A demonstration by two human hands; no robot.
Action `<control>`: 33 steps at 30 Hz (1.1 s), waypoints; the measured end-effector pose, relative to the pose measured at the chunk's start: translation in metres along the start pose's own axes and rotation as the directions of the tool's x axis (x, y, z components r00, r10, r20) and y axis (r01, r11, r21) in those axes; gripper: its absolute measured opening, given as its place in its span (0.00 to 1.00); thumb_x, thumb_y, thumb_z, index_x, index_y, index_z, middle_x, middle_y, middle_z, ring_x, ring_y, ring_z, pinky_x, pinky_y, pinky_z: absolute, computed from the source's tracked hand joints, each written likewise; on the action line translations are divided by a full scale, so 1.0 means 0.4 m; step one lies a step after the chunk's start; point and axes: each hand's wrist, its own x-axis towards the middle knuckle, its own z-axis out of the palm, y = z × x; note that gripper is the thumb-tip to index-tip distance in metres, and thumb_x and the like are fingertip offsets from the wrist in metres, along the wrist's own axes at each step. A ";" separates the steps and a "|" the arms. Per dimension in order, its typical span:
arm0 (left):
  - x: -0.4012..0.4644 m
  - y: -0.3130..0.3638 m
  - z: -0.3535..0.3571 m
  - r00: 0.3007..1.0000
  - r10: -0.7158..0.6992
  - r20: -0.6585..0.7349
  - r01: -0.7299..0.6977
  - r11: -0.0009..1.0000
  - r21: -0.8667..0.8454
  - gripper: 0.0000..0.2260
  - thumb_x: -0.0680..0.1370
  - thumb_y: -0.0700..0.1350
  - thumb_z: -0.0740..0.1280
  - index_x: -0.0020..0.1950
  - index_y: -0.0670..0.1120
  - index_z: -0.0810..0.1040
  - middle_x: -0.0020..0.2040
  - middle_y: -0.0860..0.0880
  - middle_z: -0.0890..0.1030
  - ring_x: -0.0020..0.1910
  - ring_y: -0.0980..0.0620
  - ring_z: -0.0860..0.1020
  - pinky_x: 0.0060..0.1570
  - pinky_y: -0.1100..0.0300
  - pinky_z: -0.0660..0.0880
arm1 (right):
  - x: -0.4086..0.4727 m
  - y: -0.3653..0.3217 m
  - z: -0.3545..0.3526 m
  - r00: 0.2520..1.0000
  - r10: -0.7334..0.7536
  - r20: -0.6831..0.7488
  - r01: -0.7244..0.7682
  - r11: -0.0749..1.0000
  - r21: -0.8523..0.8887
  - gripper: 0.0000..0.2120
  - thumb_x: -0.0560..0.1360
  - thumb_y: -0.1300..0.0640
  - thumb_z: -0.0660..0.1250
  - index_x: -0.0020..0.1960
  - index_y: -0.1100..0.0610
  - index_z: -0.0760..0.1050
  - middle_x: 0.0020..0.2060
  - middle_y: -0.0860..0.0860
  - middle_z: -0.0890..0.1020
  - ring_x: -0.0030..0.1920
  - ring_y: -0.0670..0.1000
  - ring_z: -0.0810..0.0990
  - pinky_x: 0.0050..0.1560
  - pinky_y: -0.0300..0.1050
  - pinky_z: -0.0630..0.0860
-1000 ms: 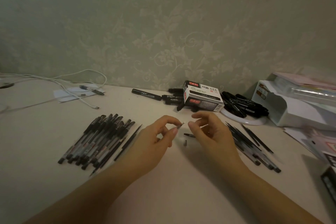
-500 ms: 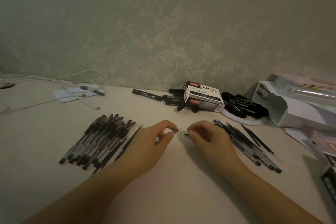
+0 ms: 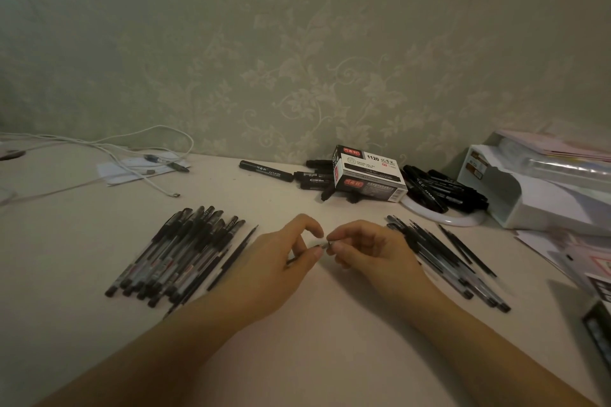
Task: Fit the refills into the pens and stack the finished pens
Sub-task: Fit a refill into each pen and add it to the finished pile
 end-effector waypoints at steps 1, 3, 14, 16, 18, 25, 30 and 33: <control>0.000 0.002 -0.001 1.000 -0.003 -0.007 0.003 1.000 0.006 0.04 0.80 0.52 0.62 0.54 0.57 0.72 0.37 0.53 0.76 0.29 0.62 0.72 0.29 0.69 0.66 | 0.000 -0.001 0.000 1.000 0.004 0.002 -0.004 1.000 0.010 0.08 0.74 0.61 0.73 0.47 0.49 0.83 0.41 0.51 0.86 0.43 0.49 0.84 0.44 0.38 0.79; 0.000 0.005 -0.003 1.000 -0.001 -0.022 0.001 1.000 0.030 0.04 0.79 0.52 0.64 0.51 0.54 0.76 0.36 0.55 0.75 0.32 0.65 0.73 0.31 0.72 0.67 | -0.001 -0.002 0.000 1.000 0.008 0.006 -0.008 0.999 0.033 0.07 0.74 0.62 0.73 0.46 0.51 0.84 0.40 0.52 0.86 0.41 0.48 0.84 0.43 0.36 0.79; -0.001 0.010 0.002 0.994 0.105 -0.011 -0.102 0.983 0.155 0.07 0.80 0.49 0.63 0.57 0.54 0.77 0.50 0.58 0.78 0.47 0.62 0.74 0.46 0.68 0.72 | -0.004 0.011 0.011 1.000 -0.025 0.007 0.026 0.974 -0.225 0.18 0.79 0.43 0.62 0.35 0.50 0.75 0.26 0.45 0.75 0.29 0.42 0.71 0.33 0.33 0.70; -0.001 0.008 0.004 0.994 0.106 -0.012 -0.103 0.983 0.152 0.06 0.80 0.49 0.63 0.56 0.55 0.77 0.49 0.58 0.78 0.47 0.62 0.74 0.45 0.70 0.71 | -0.003 0.012 0.015 1.000 -0.026 0.000 0.025 0.972 -0.235 0.23 0.78 0.38 0.59 0.33 0.52 0.74 0.25 0.45 0.73 0.28 0.42 0.70 0.32 0.32 0.68; -0.001 0.007 0.004 0.995 0.099 -0.016 -0.096 0.986 0.139 0.06 0.80 0.48 0.64 0.55 0.54 0.77 0.48 0.58 0.78 0.47 0.63 0.74 0.45 0.70 0.71 | -0.002 0.008 0.016 0.999 -0.028 -0.020 0.024 0.979 -0.202 0.24 0.76 0.35 0.58 0.35 0.54 0.76 0.27 0.46 0.76 0.29 0.41 0.72 0.33 0.32 0.70; 0.002 -0.004 0.005 0.997 0.074 -0.004 -0.073 0.992 0.105 0.07 0.79 0.48 0.65 0.56 0.54 0.78 0.49 0.58 0.79 0.47 0.62 0.76 0.48 0.67 0.74 | 0.000 0.021 0.002 0.997 -0.060 0.058 0.072 0.969 -0.237 0.05 0.79 0.52 0.67 0.46 0.44 0.78 0.39 0.45 0.82 0.40 0.47 0.79 0.41 0.36 0.75; -0.002 0.000 0.012 0.997 0.078 0.014 -0.079 0.993 0.087 0.08 0.79 0.47 0.65 0.57 0.53 0.79 0.50 0.56 0.80 0.48 0.62 0.76 0.49 0.66 0.74 | -0.002 0.018 0.010 0.999 -0.034 0.005 0.035 0.983 -0.183 0.08 0.78 0.47 0.67 0.42 0.47 0.79 0.31 0.46 0.81 0.32 0.42 0.77 0.36 0.36 0.72; 0.000 -0.004 0.009 0.998 0.066 -0.011 -0.064 0.994 0.086 0.07 0.79 0.47 0.64 0.56 0.53 0.79 0.48 0.57 0.79 0.46 0.63 0.76 0.45 0.72 0.71 | -0.002 0.015 0.008 0.999 -0.034 0.033 0.038 0.988 -0.150 0.03 0.76 0.49 0.69 0.47 0.48 0.80 0.37 0.48 0.84 0.39 0.48 0.82 0.41 0.37 0.77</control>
